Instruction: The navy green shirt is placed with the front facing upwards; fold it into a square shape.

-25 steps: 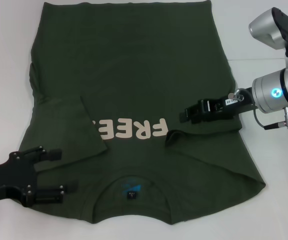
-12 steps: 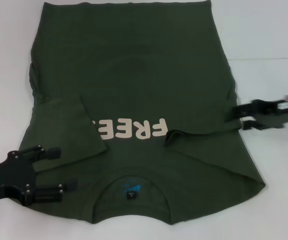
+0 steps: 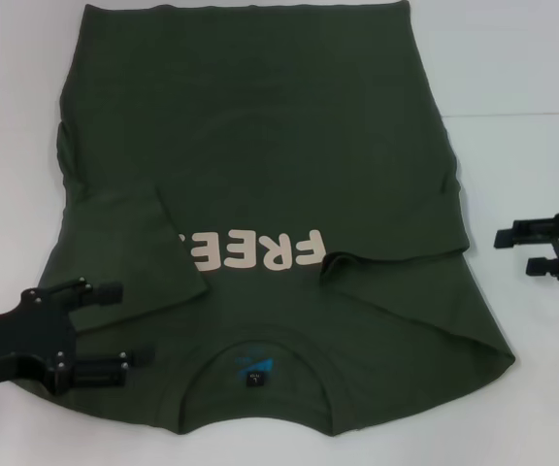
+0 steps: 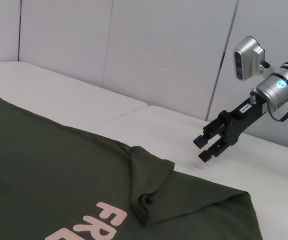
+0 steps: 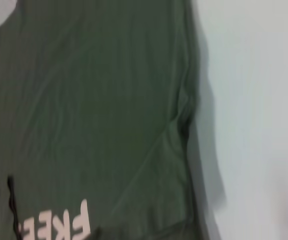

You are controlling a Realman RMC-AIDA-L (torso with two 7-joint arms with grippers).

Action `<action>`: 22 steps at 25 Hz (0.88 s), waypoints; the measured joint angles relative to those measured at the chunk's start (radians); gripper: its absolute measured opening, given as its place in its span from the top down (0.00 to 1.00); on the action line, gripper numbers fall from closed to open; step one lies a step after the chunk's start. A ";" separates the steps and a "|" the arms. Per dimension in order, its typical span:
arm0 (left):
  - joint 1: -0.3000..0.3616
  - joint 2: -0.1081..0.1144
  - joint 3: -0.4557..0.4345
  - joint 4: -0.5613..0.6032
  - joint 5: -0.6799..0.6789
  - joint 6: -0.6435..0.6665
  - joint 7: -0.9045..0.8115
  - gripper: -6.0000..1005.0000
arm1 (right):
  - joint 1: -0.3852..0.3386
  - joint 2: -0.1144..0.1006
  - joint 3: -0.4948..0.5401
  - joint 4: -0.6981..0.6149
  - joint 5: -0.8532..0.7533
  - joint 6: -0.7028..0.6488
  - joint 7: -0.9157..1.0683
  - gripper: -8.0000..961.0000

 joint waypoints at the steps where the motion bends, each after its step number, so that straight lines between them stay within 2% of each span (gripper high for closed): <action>1: -0.001 0.000 0.000 0.000 -0.001 -0.002 0.000 0.06 | 0.001 0.002 0.017 0.002 0.000 0.002 -0.001 0.19; 6: -0.004 0.000 -0.006 0.000 -0.006 -0.003 0.006 0.06 | 0.021 0.012 0.088 0.017 0.002 0.022 -0.003 0.20; 17: -0.009 0.000 -0.008 -0.024 -0.024 -0.012 0.006 0.06 | 0.053 0.017 0.107 0.103 0.003 0.069 0.005 0.20; 22: -0.009 0.001 -0.008 -0.025 -0.026 -0.014 0.006 0.06 | 0.054 0.028 0.107 0.114 0.019 0.082 0.001 0.20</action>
